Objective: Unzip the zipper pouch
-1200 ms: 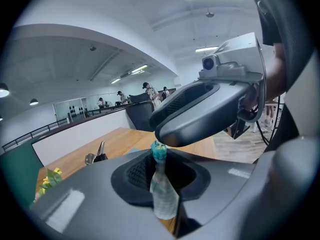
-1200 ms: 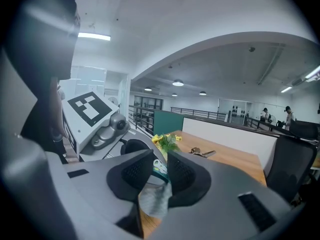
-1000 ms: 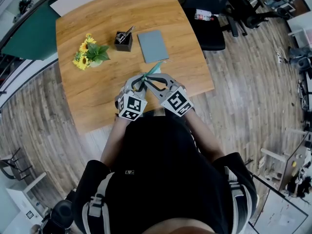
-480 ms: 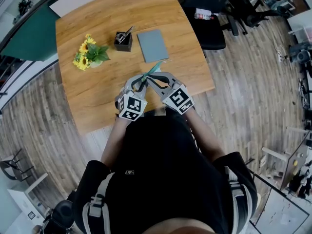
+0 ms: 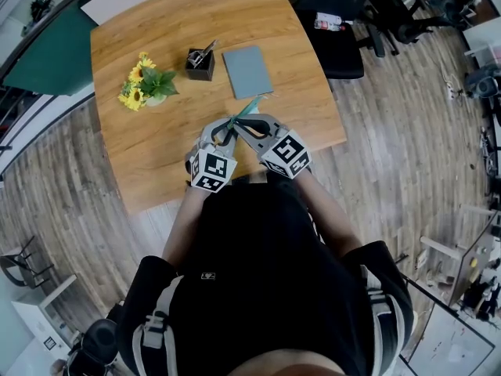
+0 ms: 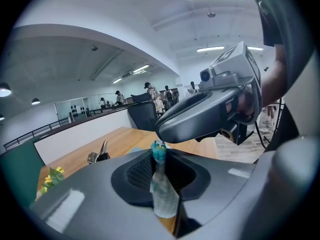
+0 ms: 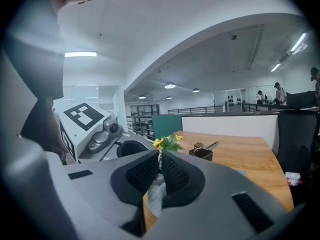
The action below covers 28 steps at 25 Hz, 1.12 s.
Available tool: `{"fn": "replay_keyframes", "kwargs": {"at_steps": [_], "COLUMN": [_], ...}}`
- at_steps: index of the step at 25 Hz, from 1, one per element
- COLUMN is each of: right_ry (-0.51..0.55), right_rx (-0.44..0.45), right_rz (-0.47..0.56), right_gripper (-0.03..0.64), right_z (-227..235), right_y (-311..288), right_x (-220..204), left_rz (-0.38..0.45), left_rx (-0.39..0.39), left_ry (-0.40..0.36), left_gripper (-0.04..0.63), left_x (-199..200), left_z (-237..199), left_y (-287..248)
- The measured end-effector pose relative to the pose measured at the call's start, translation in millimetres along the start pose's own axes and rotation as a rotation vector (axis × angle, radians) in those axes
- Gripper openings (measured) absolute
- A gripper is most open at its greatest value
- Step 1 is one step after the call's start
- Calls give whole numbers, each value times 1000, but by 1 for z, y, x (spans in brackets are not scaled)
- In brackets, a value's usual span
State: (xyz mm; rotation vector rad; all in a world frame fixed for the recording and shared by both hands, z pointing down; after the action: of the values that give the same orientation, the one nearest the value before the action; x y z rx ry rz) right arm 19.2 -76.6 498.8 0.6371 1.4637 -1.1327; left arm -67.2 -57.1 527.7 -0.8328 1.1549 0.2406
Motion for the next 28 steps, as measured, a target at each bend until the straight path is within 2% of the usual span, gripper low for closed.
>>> {"fn": "replay_keyframes", "kwargs": {"at_steps": [5,9,28], "right_ry": [9,-41,-114], "right_rx": [-13,-16,-100], "right_rz": [-3,-4,15], "right_gripper": [11,9,6], "right_z": [1,3,14], "right_y": [-1,-2,3], "right_x": [1,-1,2], "left_rz": [4,10,45], "left_rx": [-4,-15,-68], "left_ry": [4,10,28], "left_gripper": [51,53,48], "left_x": [-1,-2,2], "left_z": [-2,-3,-6], "left_y": [0,-1,-3]}}
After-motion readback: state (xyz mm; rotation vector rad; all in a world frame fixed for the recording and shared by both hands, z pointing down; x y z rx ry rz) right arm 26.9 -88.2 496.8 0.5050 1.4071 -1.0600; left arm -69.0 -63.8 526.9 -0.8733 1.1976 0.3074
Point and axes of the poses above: the fingertips, and each gripper's own axes: y backward along the fingers, z to its right, x out of its top, the point moved 7 cm from there along y, backward along the fingers, and after that the axes turned 4 degrees about -x, right-handed, at the moved point
